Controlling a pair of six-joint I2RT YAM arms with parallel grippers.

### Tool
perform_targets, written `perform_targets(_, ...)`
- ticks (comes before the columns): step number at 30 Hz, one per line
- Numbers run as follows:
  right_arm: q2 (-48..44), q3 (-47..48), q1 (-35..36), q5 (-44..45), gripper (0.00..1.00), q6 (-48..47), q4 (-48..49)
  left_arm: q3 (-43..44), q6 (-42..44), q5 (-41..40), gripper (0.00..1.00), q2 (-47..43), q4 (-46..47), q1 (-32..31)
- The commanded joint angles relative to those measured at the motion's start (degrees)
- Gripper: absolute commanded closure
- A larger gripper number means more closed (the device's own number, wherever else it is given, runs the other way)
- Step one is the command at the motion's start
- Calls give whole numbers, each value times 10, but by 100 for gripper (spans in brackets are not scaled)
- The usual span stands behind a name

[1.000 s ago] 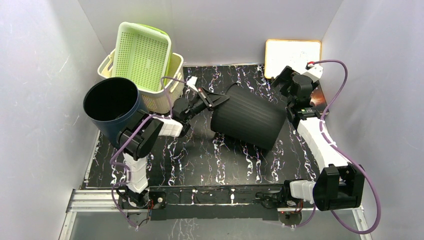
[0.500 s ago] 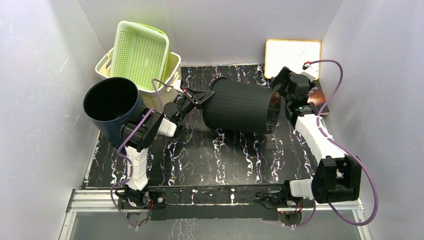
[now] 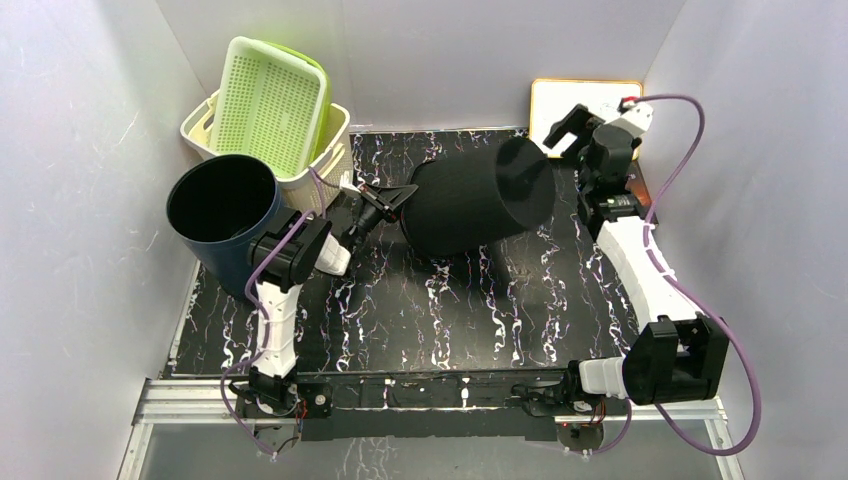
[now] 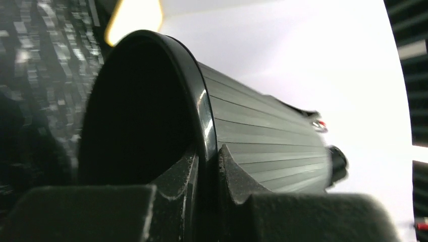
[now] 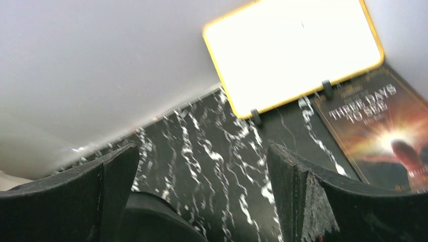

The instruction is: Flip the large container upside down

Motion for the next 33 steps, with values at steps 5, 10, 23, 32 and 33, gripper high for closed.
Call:
perform_targets(5,-19,122,-3,-71,2,-12,-8,-44,71,30,100,102,-87,1)
perform_targets(10,-31,110,-3,-86,2,-15,-8,-42,93,38,100,88,-117,-2)
perform_targets(23,-51,88,-3,-123,2,-22,-22,31,282,11,49,-11,-491,-44)
perform_targets(32,-59,75,-3,-132,2,-32,-40,114,458,-126,21,-108,-832,-98)
perform_targets(33,-59,74,-3,-133,2,-33,-43,116,472,-148,16,-123,-866,-101)
